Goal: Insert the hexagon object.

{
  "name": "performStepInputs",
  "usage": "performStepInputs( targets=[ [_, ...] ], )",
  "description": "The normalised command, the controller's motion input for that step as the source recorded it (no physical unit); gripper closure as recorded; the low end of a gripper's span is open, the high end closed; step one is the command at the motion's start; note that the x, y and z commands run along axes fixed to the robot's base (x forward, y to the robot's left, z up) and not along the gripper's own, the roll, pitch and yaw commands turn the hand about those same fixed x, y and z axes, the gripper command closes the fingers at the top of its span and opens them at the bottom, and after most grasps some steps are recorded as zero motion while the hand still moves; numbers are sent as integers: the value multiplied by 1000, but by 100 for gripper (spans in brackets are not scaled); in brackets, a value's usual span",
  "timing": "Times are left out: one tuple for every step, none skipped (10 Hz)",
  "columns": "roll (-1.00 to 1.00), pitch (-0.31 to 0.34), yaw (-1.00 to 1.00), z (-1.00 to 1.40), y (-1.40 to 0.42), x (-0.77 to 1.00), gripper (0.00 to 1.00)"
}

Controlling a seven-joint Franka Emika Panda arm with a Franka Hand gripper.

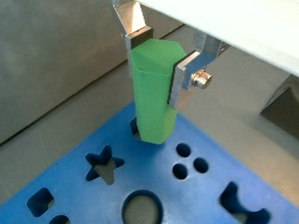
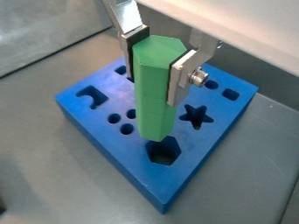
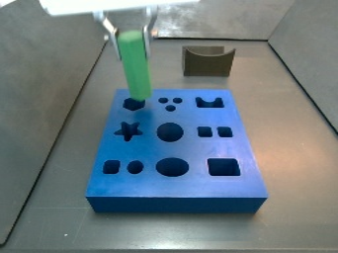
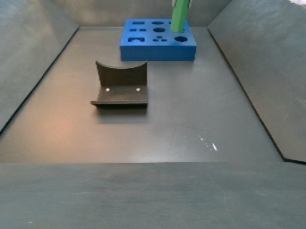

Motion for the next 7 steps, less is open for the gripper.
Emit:
performStepInputs(
  targets=[
    [61,-34,0,-466,0,-183,100],
    [0,-43,0,-346,0,-189,100],
    [-7,-51,0,-286,14,-240,100],
    [-23,-46,0,-211,134,-269,100],
    [-4,-10,0,-186,231,-169,100],
    [0,0,0,-234,206,0,100],
    [0,0,0,-340,100,51,100]
  ],
)
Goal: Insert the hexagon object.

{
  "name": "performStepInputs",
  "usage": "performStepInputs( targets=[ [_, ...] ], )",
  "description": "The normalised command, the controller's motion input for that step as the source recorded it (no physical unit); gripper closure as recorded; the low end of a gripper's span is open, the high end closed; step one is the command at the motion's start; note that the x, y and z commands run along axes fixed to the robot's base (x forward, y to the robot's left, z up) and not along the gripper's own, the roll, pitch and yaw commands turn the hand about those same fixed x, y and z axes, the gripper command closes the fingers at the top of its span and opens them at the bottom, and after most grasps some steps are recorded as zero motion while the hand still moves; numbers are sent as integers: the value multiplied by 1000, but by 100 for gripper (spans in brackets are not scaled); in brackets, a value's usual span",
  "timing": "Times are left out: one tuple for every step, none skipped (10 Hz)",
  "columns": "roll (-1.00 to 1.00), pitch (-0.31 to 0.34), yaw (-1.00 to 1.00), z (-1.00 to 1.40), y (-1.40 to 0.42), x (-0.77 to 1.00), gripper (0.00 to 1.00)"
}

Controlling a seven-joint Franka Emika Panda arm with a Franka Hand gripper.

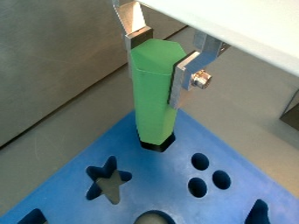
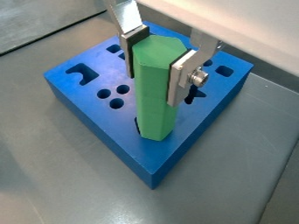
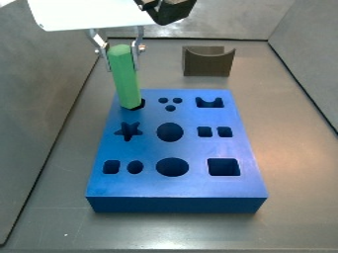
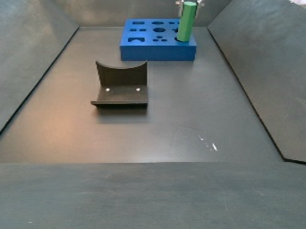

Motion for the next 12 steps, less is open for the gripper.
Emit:
performStepInputs(
  targets=[
    [0,0,-51,-411,0,131,100],
    [-64,0,-100,-334,-66,74,100],
    [-80,-11,-86,-323,-109,40,100],
    [-74,-4,-74,-383,-17,77,100],
    [-44,0,-20,-394,0,114,100],
    [-14,6,0,-454,0,243,100],
    [-24,11,0,-463,0,311,100],
    [-51,7,0,-434,0,300,100],
    [-47,0,0,-423,0,246,100],
    [-7,0,0,-440,0,160,100],
    [0,0,-6,-423,0,0,100],
    [0,-34,-3,-423,0,0,100]
  ],
)
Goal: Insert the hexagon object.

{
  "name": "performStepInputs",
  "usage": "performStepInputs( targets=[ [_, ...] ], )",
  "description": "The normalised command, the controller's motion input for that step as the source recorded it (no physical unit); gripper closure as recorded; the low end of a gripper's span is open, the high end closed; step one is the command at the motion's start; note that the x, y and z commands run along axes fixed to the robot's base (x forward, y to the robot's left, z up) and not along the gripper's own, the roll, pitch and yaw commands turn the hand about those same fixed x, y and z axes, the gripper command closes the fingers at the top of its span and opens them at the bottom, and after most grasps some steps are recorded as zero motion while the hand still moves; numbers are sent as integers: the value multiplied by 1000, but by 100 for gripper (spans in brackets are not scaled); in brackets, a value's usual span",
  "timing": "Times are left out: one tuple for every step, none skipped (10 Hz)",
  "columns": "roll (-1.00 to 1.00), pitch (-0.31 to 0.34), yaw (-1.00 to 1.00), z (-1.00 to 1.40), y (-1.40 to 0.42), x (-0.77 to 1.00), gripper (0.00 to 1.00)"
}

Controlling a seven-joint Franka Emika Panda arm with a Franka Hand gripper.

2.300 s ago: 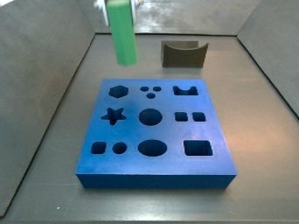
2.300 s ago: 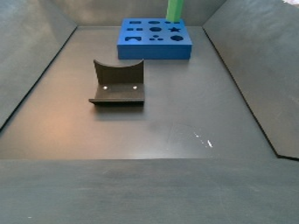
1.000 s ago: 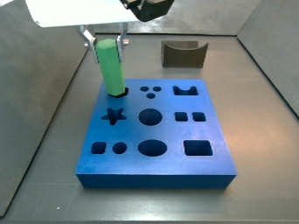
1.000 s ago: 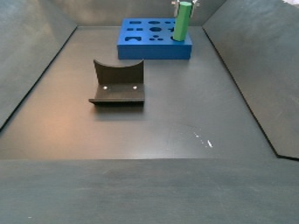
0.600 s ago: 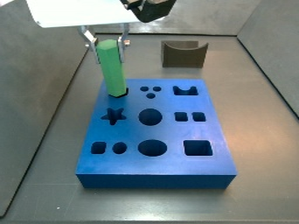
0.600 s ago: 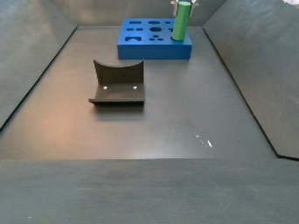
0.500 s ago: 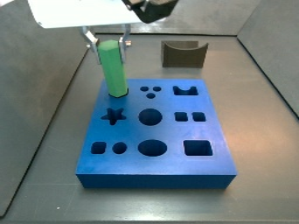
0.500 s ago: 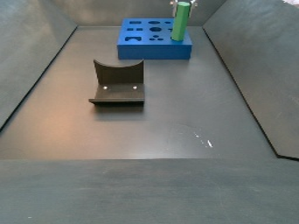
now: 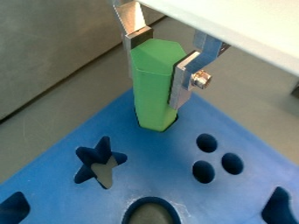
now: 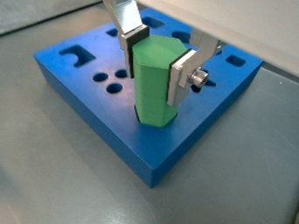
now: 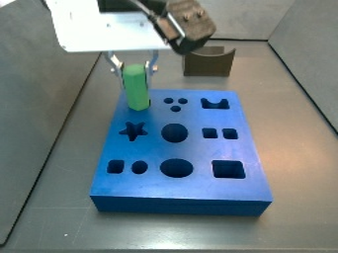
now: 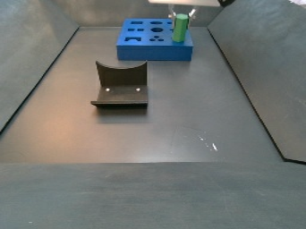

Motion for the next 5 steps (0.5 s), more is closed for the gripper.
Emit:
performStepInputs(
  targets=[
    [0,-59,-3,-454,0,0,100],
    [0,-67,-9,-423,0,0,100],
    [0,-50,0,-289,0,0,100],
    [0,-10,0,0,0,0,100],
    [0,0,0,0,0,0,100]
  ],
)
